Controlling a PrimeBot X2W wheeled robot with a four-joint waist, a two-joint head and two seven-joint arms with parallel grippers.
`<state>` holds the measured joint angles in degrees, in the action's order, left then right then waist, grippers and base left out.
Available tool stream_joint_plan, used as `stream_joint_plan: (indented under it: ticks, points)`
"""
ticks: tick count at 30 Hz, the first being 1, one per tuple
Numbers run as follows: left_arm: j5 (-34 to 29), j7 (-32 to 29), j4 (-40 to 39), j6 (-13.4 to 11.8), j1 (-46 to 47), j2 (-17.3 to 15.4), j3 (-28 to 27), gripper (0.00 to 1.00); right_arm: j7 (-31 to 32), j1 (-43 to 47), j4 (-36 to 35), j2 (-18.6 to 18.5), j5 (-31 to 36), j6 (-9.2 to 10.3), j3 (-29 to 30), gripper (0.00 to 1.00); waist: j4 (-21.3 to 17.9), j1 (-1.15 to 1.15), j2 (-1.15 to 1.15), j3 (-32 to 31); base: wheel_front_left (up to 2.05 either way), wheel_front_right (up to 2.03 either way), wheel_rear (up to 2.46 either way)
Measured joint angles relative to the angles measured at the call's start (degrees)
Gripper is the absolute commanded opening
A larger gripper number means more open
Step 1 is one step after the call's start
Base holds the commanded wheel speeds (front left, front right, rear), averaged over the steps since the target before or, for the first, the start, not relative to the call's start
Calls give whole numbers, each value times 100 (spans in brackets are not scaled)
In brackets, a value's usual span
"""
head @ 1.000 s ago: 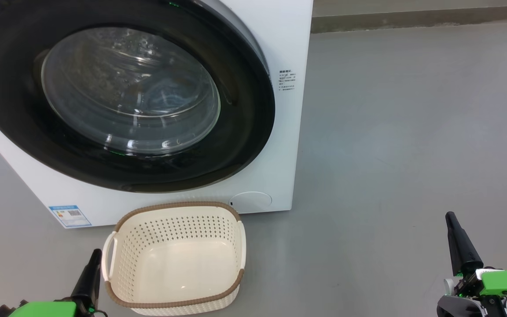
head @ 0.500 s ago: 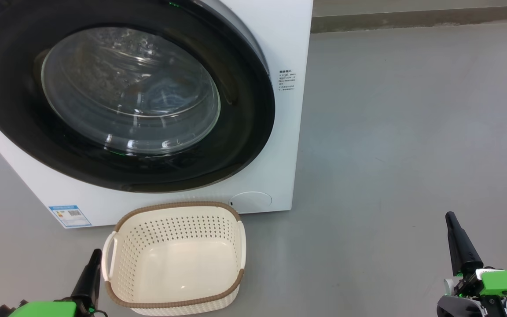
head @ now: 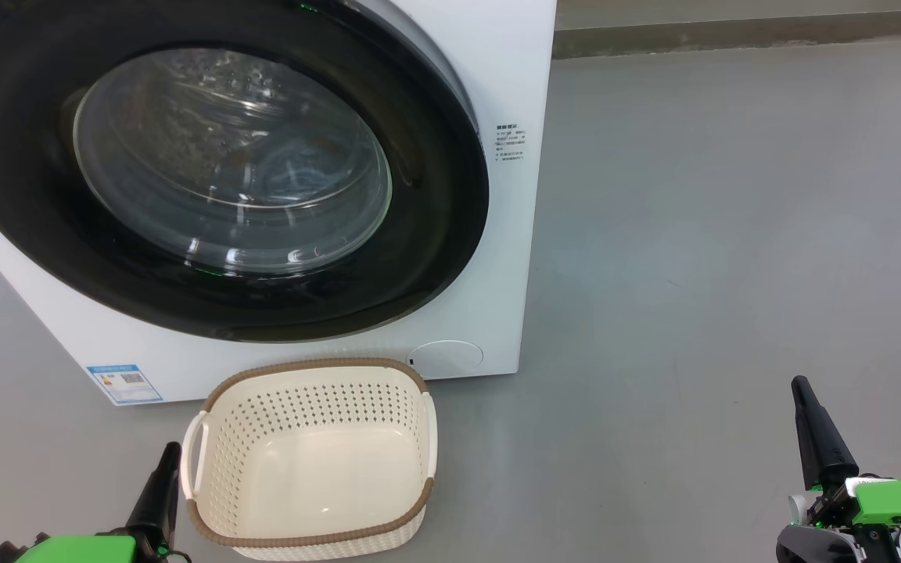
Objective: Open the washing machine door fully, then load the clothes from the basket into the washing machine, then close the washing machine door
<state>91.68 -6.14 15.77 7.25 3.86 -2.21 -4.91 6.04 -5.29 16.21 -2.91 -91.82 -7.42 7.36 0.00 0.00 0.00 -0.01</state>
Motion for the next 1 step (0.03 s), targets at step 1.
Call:
stream_joint_plan:
  ticks: [1]
  points:
    - [0, 0, 0, 0, 0, 0, 0, 0, 0, 0, 0, 0, 0, 0, 0, 0, 0, 0, 0, 0, 0, 0, 0]
